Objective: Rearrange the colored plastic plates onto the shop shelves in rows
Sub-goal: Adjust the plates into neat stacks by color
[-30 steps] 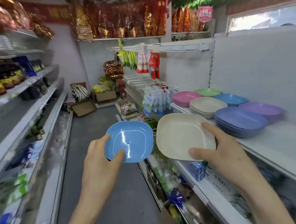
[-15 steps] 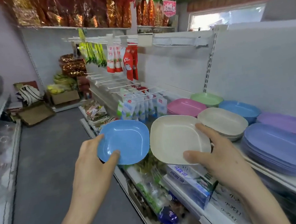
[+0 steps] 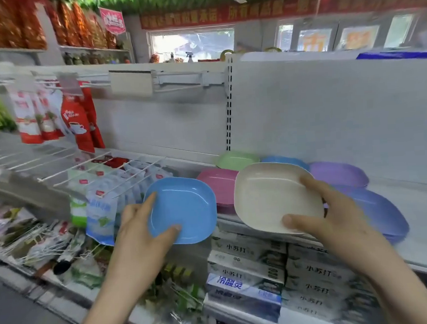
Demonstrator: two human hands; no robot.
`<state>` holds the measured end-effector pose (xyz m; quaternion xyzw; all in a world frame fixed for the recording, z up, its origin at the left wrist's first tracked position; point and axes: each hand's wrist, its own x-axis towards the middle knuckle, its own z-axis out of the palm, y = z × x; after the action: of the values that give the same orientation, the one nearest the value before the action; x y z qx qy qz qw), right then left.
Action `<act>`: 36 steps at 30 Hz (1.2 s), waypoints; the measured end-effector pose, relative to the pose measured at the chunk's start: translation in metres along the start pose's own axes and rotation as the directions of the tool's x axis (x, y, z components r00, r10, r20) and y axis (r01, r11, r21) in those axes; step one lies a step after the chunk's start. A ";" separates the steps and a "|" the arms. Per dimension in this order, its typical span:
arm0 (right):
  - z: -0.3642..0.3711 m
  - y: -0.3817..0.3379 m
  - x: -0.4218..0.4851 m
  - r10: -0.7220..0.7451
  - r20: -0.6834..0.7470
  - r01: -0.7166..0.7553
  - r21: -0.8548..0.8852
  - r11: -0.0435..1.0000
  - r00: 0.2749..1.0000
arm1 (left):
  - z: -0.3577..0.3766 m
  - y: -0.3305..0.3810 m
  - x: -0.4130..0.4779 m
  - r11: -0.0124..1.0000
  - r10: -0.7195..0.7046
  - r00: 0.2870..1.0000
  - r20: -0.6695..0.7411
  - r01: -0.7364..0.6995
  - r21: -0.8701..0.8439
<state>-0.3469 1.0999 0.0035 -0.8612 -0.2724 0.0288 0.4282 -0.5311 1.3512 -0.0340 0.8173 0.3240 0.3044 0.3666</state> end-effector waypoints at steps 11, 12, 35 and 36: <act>-0.005 0.023 0.062 0.061 -0.051 -0.071 -0.214 0.974 0.997 | 0.034 0.018 0.063 0.996 0.062 0.997 0.039 -0.059 -0.069; -0.003 0.026 0.065 0.068 -0.041 -0.075 -0.217 0.973 0.997 | 0.037 0.019 0.068 0.994 0.071 0.997 0.032 -0.068 -0.080; 0.004 0.014 0.080 0.241 0.049 -0.122 -0.757 0.642 0.969 | 0.062 0.024 0.148 0.968 0.183 0.975 0.125 -0.156 -0.196; 0.004 0.014 0.081 0.241 0.042 -0.127 -0.758 0.640 0.970 | 0.063 0.025 0.150 0.967 0.189 0.973 0.130 -0.161 -0.198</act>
<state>-0.2734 1.1361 0.0051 -0.9796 -0.1998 0.0174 0.0099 -0.3864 1.4254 -0.0096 0.8253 0.1924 0.3031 0.4359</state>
